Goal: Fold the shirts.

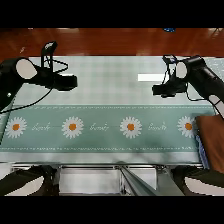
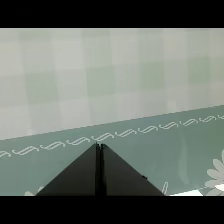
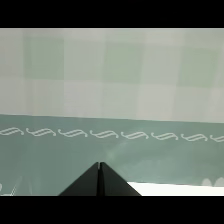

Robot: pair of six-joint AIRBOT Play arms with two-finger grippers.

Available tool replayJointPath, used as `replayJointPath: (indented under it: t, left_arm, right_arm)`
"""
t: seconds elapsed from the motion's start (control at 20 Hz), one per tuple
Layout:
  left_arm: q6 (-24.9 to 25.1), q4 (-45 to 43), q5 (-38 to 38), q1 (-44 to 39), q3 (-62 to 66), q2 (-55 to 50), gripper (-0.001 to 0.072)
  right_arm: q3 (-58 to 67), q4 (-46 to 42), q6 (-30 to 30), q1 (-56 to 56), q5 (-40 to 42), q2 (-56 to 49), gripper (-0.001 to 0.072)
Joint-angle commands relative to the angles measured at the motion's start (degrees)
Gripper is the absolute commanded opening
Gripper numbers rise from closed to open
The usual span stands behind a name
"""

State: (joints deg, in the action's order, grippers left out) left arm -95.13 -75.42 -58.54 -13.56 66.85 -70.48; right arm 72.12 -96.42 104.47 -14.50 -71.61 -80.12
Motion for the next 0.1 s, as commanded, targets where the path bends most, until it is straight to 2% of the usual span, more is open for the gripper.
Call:
replayJointPath:
  t: [0.0,0.05]
  left_arm:
    - [0.04,-0.04,0.04,-0.04,-0.02,-0.02,0.0021]
    - [0.04,-0.07,0.04,-0.04,-0.02,-0.02,0.0021]
  right_arm:
    - [0.02,-0.13,0.04,-0.02,-0.04,0.0,0.0021]
    - [0.02,-0.13,0.04,0.0,-0.04,0.0,0.0021]
